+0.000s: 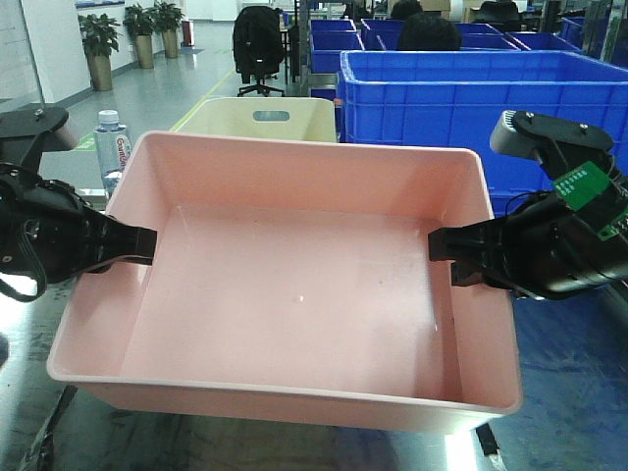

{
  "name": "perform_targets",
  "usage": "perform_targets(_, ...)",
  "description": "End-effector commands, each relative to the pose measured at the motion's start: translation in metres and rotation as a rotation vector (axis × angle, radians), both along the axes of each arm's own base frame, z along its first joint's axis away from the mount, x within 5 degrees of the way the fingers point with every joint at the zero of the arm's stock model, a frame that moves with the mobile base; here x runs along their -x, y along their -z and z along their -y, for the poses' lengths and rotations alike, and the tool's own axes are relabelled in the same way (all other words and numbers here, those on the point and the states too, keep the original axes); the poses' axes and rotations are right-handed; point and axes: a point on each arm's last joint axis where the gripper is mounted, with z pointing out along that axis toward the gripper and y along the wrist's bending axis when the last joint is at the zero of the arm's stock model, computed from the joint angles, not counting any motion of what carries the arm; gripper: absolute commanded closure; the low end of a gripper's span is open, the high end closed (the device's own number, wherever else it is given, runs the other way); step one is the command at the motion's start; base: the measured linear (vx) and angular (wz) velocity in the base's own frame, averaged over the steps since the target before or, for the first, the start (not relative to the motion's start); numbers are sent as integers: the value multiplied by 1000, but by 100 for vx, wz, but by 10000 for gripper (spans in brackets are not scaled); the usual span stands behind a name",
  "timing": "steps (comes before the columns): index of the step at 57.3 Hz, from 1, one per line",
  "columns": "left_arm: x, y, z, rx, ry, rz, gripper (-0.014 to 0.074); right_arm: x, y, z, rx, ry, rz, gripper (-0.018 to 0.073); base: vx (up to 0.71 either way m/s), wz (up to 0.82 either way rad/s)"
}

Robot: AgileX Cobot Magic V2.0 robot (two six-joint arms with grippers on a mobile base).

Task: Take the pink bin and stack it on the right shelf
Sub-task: 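Lower the pink bin with both grippers onto the metal table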

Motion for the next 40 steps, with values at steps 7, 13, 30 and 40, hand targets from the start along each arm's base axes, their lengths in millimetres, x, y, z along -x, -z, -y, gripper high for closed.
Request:
perform_targets(7, 7, -29, -3, 42, -16, 145, 598, 7, -29, 5, -25, 0, 162, 568, 0, 0)
perform_targets(13, 7, -29, -3, 42, -16, 145, 598, 7, -29, 5, -25, 0, 162, 568, 0, 0)
perform_targets(30, 7, -30, -3, 44, -20, 154, 598, 7, -29, 5, -30, 0, 168, 568, 0, 0)
perform_targets(40, 4, -21, -2, 26, -4, 94, 598, 2, -35, 0, -105, -7, 237, 568, 0, 0)
